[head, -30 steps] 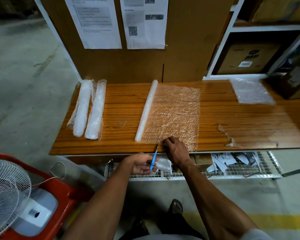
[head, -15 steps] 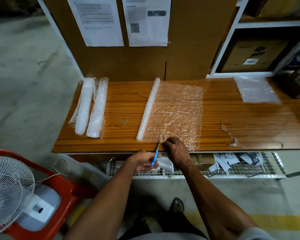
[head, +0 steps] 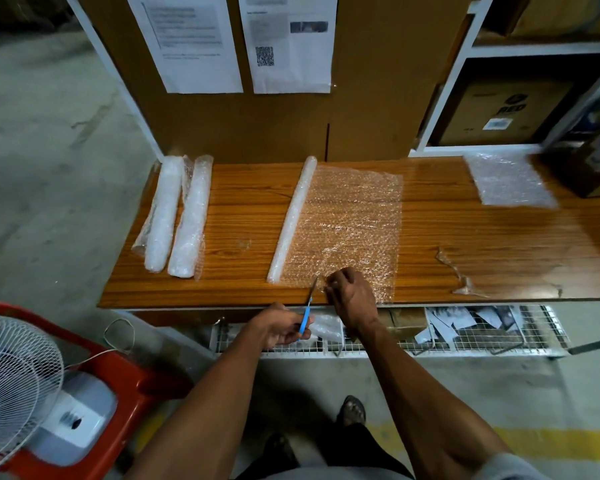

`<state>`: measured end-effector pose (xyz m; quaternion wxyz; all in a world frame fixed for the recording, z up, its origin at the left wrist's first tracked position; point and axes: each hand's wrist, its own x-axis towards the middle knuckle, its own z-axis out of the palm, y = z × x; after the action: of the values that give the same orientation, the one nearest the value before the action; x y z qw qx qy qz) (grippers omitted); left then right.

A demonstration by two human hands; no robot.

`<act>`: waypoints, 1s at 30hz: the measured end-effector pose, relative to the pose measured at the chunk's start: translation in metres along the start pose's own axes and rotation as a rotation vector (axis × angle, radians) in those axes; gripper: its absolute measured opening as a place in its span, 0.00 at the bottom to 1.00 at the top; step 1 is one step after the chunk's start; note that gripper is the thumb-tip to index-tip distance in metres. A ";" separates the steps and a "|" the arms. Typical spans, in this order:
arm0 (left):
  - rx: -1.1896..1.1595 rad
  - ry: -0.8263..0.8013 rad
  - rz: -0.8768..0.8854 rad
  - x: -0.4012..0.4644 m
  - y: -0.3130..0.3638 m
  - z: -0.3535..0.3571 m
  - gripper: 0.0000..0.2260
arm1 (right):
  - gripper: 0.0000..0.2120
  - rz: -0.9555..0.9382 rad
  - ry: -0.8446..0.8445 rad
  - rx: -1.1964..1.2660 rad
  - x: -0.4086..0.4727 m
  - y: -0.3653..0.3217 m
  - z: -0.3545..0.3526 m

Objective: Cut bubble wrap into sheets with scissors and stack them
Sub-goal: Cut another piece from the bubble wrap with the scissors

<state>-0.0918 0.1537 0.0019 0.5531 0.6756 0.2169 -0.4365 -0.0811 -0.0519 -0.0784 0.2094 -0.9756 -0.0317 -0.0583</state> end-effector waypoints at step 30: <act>0.003 -0.005 -0.039 0.024 0.023 0.003 0.05 | 0.45 0.380 -0.535 0.048 0.030 -0.006 -0.012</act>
<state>-0.0632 0.1393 -0.0051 0.5441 0.6709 0.2281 -0.4493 -0.0530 -0.0503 -0.0619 0.2236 -0.9396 0.0959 0.2407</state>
